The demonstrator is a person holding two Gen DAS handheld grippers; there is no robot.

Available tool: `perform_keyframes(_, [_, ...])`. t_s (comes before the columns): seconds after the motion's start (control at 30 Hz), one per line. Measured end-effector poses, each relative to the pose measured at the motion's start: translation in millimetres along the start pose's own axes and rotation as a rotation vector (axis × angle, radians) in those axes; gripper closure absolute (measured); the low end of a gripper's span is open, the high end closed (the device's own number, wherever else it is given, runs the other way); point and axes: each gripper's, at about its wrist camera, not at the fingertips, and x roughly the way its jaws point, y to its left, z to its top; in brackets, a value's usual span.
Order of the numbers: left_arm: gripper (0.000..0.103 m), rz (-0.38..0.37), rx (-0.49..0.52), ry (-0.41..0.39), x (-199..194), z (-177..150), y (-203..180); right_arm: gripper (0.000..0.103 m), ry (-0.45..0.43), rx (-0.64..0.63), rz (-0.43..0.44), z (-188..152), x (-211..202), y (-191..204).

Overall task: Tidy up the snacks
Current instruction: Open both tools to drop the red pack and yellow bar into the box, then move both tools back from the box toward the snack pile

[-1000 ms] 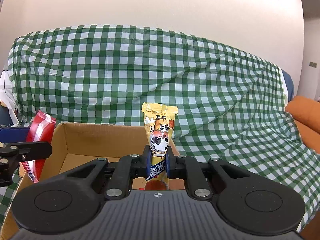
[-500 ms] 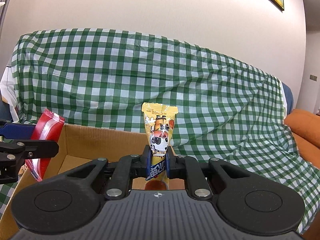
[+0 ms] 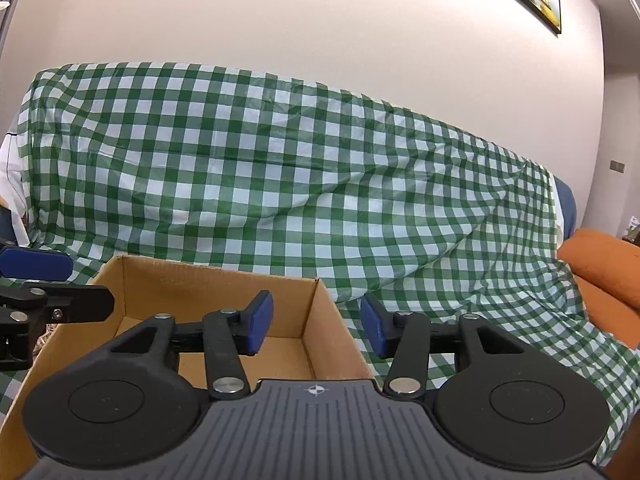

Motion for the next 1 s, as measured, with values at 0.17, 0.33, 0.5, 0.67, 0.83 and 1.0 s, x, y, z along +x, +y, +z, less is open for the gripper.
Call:
perform_keyframes(0.17, [0.071,0.038,0.018,-0.001,-6,-1,3,0.045,0.005,0.025,-0.001,2,1,2])
perform_keyframes(0.33, [0.083,0.140,0.008,-0.036,-26,1,23,0.044,0.017,0.039,0.021,2,1,12])
perform_keyframes(0.5, [0.083,0.184,-0.250,0.033,-45,11,84,0.044,0.039,0.057,0.063,0,0,25])
perform_keyframes(0.67, [0.083,0.298,-0.425,0.132,-44,30,147,0.044,0.031,0.043,0.121,0,-3,37])
perform_keyframes(0.83, [0.081,0.446,-0.627,0.115,-39,47,215,0.044,0.051,0.023,0.150,-3,0,48])
perform_keyframes(1.0, [0.069,0.526,-0.660,0.111,-24,27,263,0.044,0.056,-0.001,0.152,-5,4,57])
